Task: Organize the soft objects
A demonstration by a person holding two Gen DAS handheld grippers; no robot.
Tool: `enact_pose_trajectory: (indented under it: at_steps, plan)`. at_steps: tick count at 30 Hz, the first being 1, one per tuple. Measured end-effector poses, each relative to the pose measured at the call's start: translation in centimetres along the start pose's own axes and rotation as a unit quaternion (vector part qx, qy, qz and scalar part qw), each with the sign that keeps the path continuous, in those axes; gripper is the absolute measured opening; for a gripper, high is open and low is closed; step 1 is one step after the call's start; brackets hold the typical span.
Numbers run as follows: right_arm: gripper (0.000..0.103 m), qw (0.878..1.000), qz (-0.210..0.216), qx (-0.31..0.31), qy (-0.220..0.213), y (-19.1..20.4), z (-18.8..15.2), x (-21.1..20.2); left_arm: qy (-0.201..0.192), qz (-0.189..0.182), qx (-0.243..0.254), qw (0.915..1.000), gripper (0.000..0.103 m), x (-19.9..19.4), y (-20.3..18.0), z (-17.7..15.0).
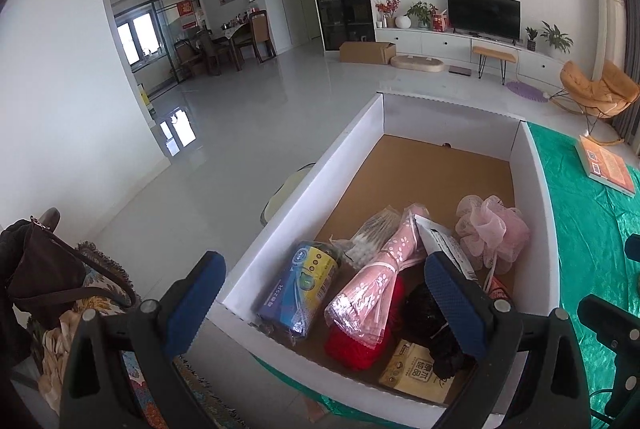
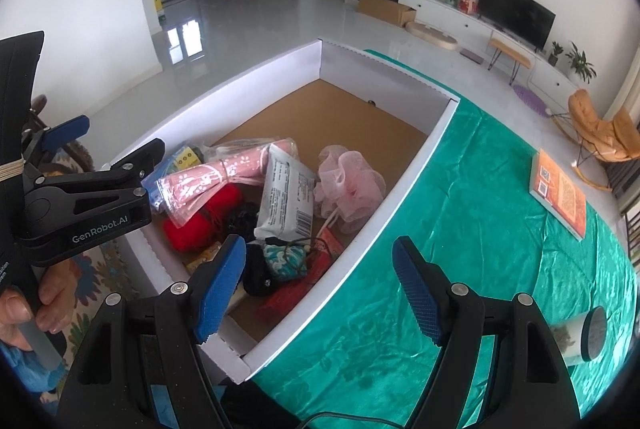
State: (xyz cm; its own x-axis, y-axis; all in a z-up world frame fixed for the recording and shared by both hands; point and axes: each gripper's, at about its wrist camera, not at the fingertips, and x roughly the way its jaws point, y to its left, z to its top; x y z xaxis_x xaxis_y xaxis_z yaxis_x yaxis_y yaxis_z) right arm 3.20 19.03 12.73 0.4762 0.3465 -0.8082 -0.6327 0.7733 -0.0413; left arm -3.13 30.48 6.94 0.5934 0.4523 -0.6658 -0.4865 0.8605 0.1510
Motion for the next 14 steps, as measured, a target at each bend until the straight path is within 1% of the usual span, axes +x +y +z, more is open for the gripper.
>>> enact_pose_trajectory:
  at_steps: [8,11,14]
  plan:
    - [0.079,1.000,0.003,-0.005,0.000,0.31,0.00,0.06,0.002,0.011,-0.006,0.9999,0.099,0.46,0.38,-0.08]
    - [0.079,1.000,0.006,-0.006,0.001,0.37,-0.10,0.16,0.008,0.006,-0.008,0.9999,0.099,0.70,0.48,-0.24]
    - [0.079,1.000,0.010,-0.003,0.001,0.32,-0.13,0.28,0.002,0.007,-0.008,0.9999,0.099,0.44,0.33,-0.44]
